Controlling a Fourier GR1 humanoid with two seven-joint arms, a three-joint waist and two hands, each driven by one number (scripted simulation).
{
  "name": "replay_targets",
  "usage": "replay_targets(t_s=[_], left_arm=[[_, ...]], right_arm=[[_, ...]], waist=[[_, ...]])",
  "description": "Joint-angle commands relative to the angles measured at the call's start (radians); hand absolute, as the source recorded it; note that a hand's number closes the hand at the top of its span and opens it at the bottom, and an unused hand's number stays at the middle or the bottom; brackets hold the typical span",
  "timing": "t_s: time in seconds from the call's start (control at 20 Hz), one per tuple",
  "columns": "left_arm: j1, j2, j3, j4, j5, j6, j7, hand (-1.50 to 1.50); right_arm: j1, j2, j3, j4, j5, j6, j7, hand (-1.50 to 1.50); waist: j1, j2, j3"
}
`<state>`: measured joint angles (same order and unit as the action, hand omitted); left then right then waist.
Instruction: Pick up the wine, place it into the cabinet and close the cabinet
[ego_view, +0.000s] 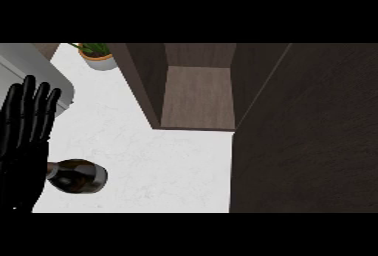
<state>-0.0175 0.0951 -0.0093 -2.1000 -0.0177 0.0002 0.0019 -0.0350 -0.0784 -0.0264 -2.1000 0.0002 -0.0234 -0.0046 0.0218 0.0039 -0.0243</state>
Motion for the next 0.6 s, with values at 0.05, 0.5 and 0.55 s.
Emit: replay_targets(t_s=[0.05, 0.5, 0.55], left_arm=[[-0.015, 0.073, 0.0, 0.06, 0.193, -0.195, -0.036, -1.5], [0.114, 0.235, -0.205, -0.044, 0.645, -0.548, 0.209, -1.5], [0.177, 0.248, -0.211, -0.082, 0.683, -0.558, 0.208, -1.5]], right_arm=[[0.019, 0.01, 0.034, 0.012, 0.018, 0.007, 0.003, -1.5], [0.155, -0.011, 0.233, -0.148, -0.135, 0.174, 0.144, -1.5], [0.175, -0.05, 0.201, -0.213, -0.173, 0.193, 0.186, -1.5]], waist=[[-0.028, -0.002, 0.022], [-0.028, -0.014, 0.024], [-0.024, -0.015, 0.024]])
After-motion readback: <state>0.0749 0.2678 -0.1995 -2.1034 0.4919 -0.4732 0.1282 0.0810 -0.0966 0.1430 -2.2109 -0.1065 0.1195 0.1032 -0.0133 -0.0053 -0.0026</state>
